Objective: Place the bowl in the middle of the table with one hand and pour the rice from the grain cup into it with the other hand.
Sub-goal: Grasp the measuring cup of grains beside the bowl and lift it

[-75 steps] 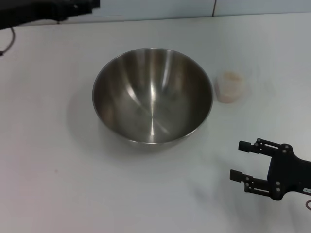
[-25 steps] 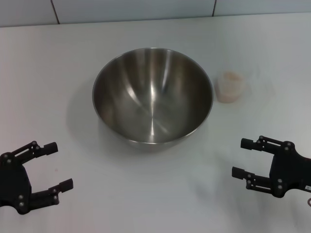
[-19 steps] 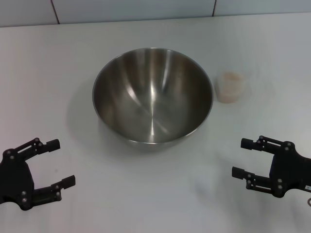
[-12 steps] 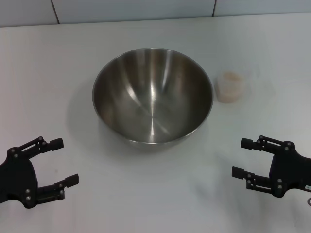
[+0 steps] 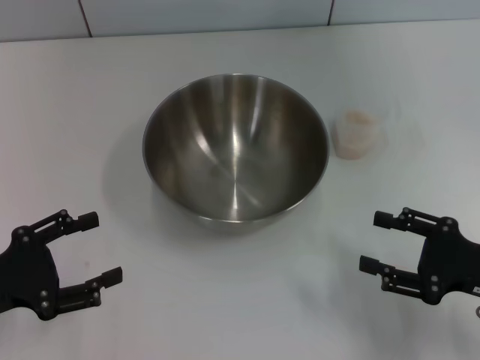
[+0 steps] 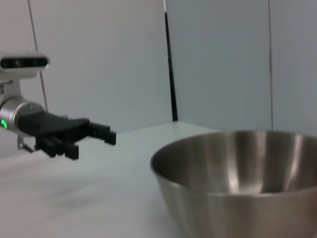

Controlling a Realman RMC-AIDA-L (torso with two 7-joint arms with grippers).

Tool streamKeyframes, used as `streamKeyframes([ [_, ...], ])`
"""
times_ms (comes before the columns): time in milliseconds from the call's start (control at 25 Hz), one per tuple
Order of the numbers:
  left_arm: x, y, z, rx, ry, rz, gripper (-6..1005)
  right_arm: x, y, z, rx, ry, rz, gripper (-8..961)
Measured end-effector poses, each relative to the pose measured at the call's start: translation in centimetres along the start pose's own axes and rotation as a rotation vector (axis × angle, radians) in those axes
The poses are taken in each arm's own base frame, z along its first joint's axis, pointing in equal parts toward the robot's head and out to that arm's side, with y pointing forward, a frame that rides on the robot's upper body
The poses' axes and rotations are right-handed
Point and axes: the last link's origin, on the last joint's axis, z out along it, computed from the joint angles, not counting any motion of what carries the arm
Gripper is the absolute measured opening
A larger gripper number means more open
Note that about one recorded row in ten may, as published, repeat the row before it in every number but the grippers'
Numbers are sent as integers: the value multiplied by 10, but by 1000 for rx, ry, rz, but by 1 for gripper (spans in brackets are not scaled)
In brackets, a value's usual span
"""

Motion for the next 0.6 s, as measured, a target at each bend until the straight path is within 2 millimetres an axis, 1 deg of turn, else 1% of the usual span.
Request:
streamKeyframes([
  [160, 0, 0, 0, 3, 3, 0, 859, -5, 3, -7, 48, -81, -33, 722],
  [360, 1, 0, 0, 2, 4, -1, 859, -14, 8, -16, 167, -244, -73, 722],
  [600, 1, 0, -1, -1, 5, -8, 859, -17, 6, -25, 440, -411, -112, 722],
])
